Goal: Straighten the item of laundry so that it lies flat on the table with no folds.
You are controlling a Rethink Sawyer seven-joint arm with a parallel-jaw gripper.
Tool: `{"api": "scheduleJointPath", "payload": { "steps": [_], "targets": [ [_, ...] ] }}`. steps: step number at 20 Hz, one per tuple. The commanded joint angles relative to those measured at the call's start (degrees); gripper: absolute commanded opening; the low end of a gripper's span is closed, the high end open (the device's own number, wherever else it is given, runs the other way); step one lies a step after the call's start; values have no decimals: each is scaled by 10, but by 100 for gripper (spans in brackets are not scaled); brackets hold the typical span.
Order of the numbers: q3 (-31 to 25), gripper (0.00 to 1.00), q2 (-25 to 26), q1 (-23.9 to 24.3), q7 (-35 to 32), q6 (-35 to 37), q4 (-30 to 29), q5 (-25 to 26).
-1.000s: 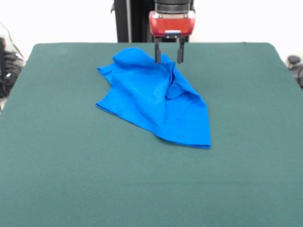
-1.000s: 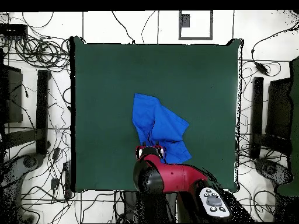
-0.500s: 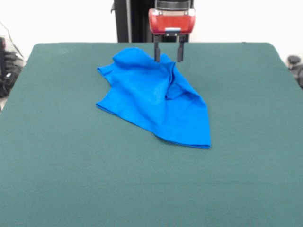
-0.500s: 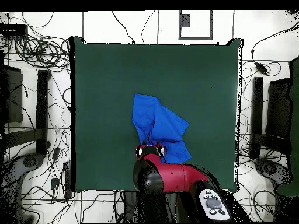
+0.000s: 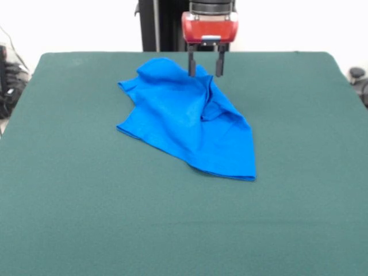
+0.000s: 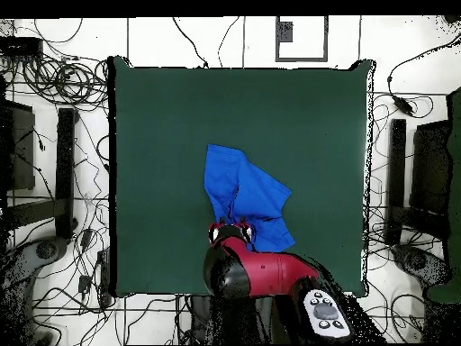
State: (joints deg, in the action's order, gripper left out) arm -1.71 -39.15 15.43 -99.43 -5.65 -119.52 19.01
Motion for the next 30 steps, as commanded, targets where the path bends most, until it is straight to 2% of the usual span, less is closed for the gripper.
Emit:
{"api": "scheduleJointPath", "payload": {
  "steps": [1,20,21,30],
  "targets": [
    [-14,100,46,-20,-66,53,62,-23],
    [-13,100,60,-18,-72,24,58,-12],
    [-13,0,60,-17,-73,21,57,-11],
    [-17,0,59,-13,-73,19,55,-9]
  ]
}}
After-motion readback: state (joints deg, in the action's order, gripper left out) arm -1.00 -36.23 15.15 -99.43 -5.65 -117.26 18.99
